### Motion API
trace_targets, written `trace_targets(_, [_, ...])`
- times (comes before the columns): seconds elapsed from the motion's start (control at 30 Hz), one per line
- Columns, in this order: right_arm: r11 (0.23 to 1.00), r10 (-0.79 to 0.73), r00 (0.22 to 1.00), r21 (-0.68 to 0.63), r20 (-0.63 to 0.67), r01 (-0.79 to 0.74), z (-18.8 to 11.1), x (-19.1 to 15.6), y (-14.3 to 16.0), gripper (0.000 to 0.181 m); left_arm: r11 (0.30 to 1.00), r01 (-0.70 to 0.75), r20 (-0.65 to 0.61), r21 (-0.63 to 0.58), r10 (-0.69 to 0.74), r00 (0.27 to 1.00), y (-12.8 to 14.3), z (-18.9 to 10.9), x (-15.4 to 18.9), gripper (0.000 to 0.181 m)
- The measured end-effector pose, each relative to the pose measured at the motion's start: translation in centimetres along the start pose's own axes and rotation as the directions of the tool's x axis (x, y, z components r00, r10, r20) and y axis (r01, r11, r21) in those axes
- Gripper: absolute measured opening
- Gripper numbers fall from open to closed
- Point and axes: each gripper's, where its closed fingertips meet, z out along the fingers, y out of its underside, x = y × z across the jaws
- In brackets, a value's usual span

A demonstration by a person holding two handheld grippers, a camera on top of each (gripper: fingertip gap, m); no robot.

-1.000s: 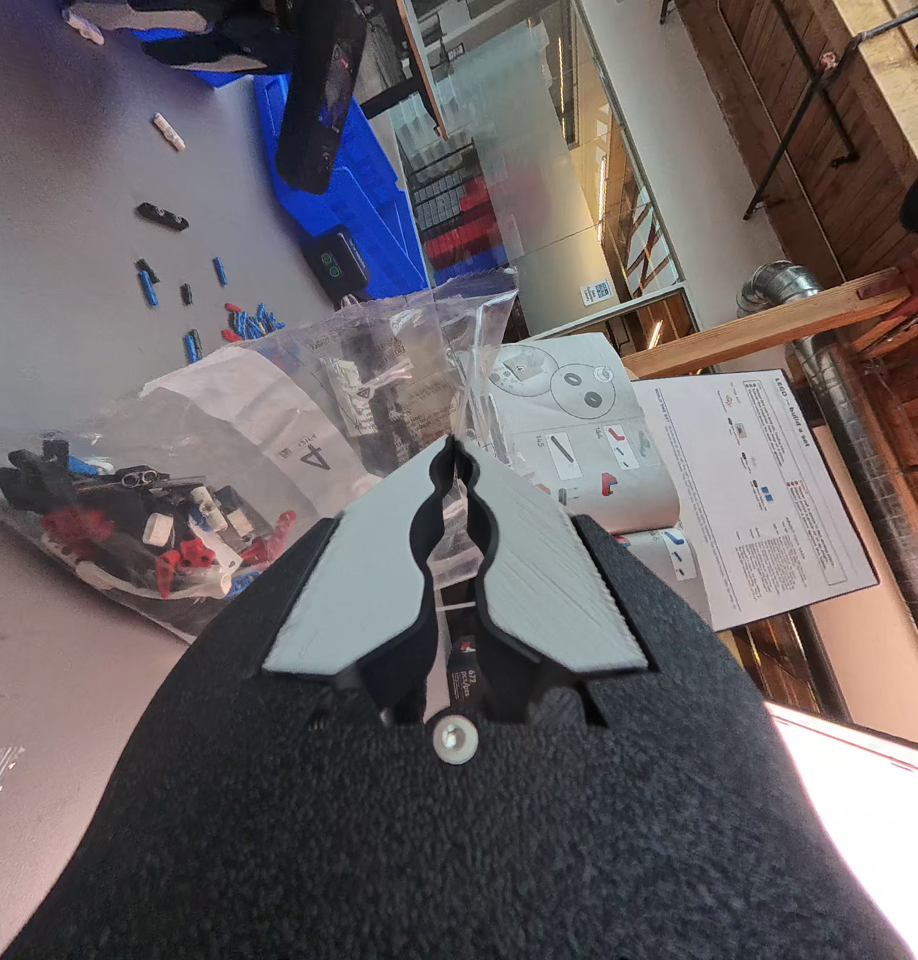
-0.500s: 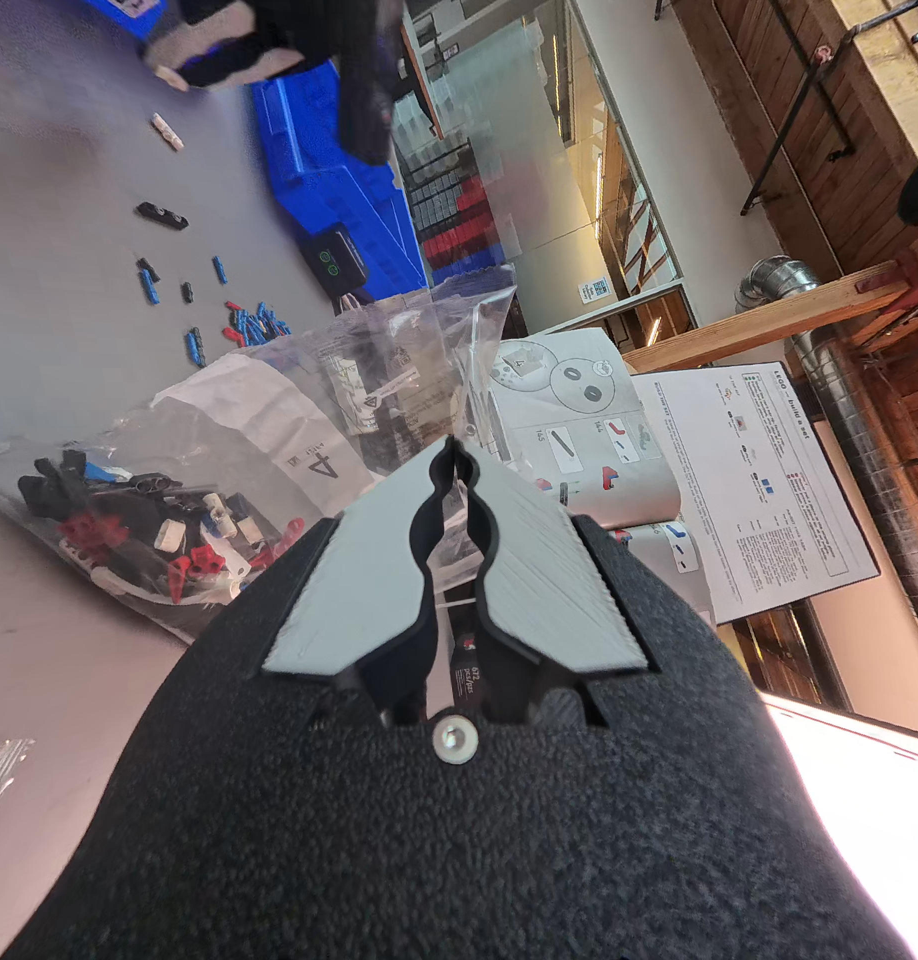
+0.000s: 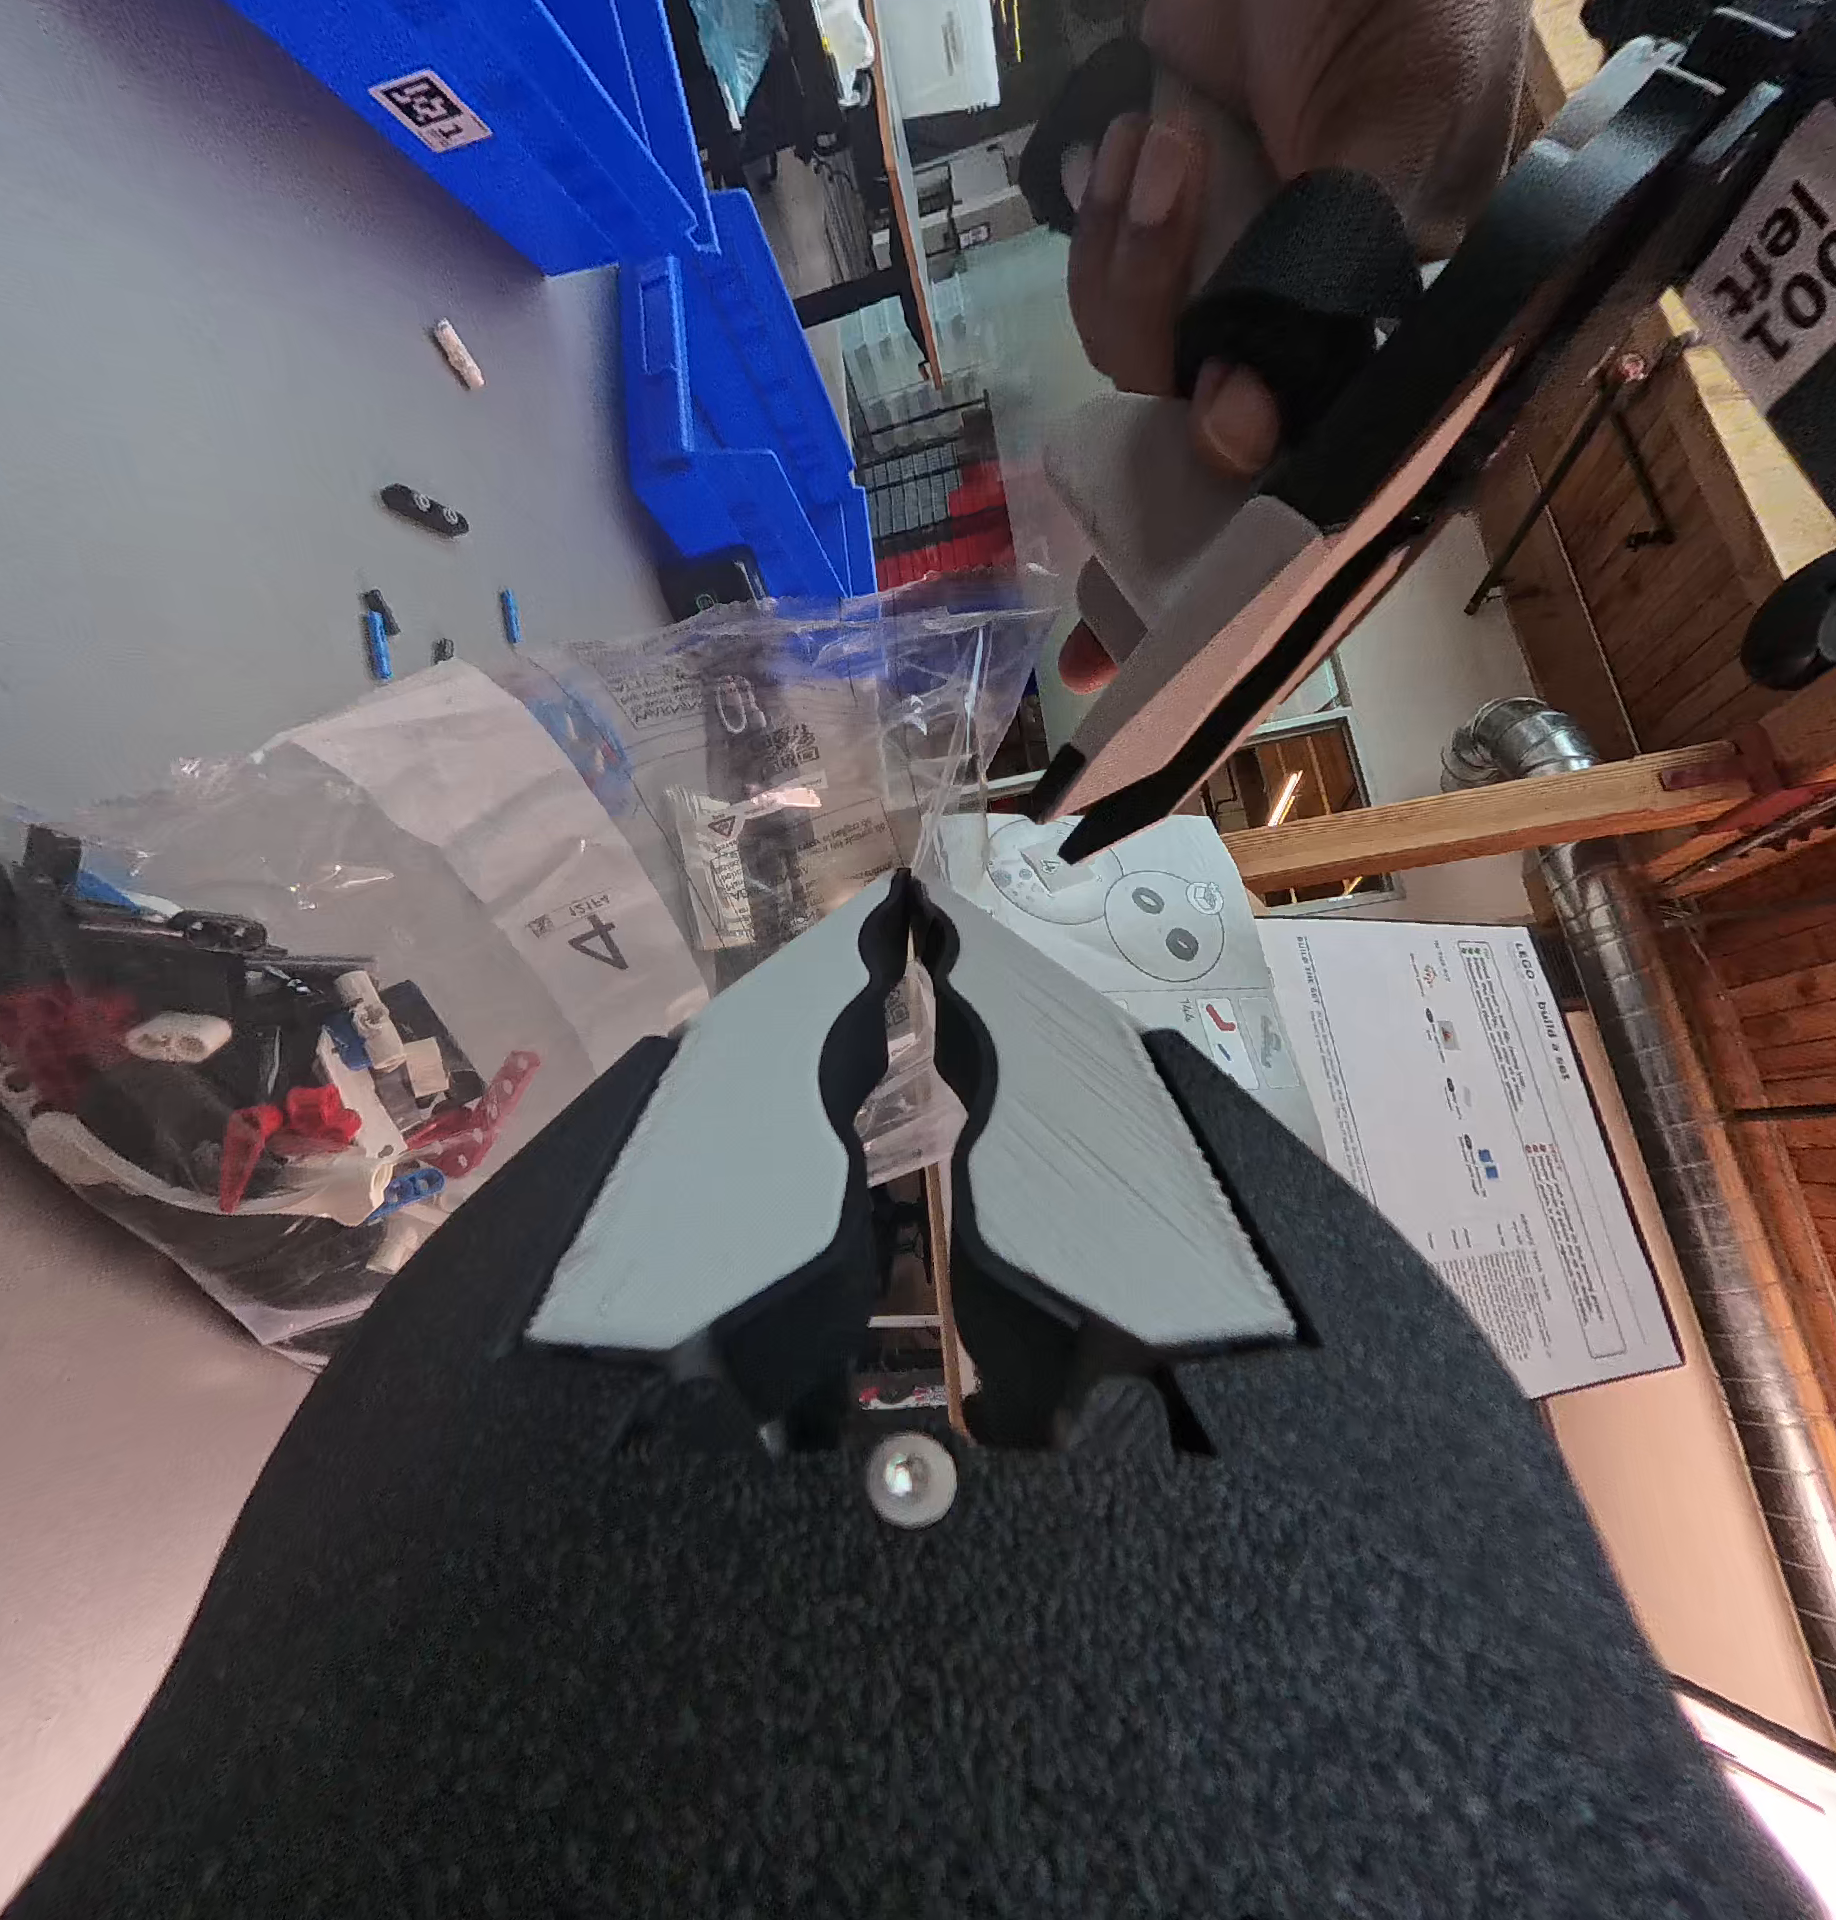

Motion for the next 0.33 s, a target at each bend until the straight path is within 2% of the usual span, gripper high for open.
trace_targets(0.03, [1.000, 0.006, 1.000, 0.005, -0.001, -0.006, -0.1, 0.0, 0.0, 0.000, 1.000, 0.004, -0.002, 0.025, -0.004, 1.000, 0.0, -0.1, 0.1, 0.041])
trace_targets(0.1, [1.000, 0.020, 1.000, 0.013, -0.005, -0.020, -0.2, 0.0, 0.1, 0.000, 0.994, 0.048, 0.045, 0.099, -0.052, 0.998, 0.2, -1.5, -1.1, 0.041])
trace_targets(0.17, [0.999, 0.035, 0.999, 0.018, -0.003, -0.035, -0.3, 0.0, 0.4, 0.000, 0.983, 0.119, 0.177, 0.143, -0.144, 0.974, 2.6, -3.5, -4.3, 0.039])
trace_targets(0.2, [0.999, 0.042, 0.999, 0.023, -0.001, -0.042, -0.4, 0.0, 0.5, 0.000, 0.975, 0.172, 0.280, 0.140, -0.206, 0.938, 5.1, -4.4, -6.8, 0.038])
trace_targets(0.27, [0.999, 0.043, 0.999, 0.027, 0.006, -0.043, -0.5, 0.1, 0.8, 0.000, 0.928, 0.362, 0.467, 0.091, -0.361, 0.807, 12.9, -5.2, -11.6, 0.036])
trace_targets(0.33, [0.999, 0.045, 0.999, 0.026, 0.012, -0.045, -0.4, 0.1, 1.1, 0.000, 0.792, 0.611, 0.534, -0.011, -0.512, 0.673, 22.2, -3.9, -13.3, 0.042])
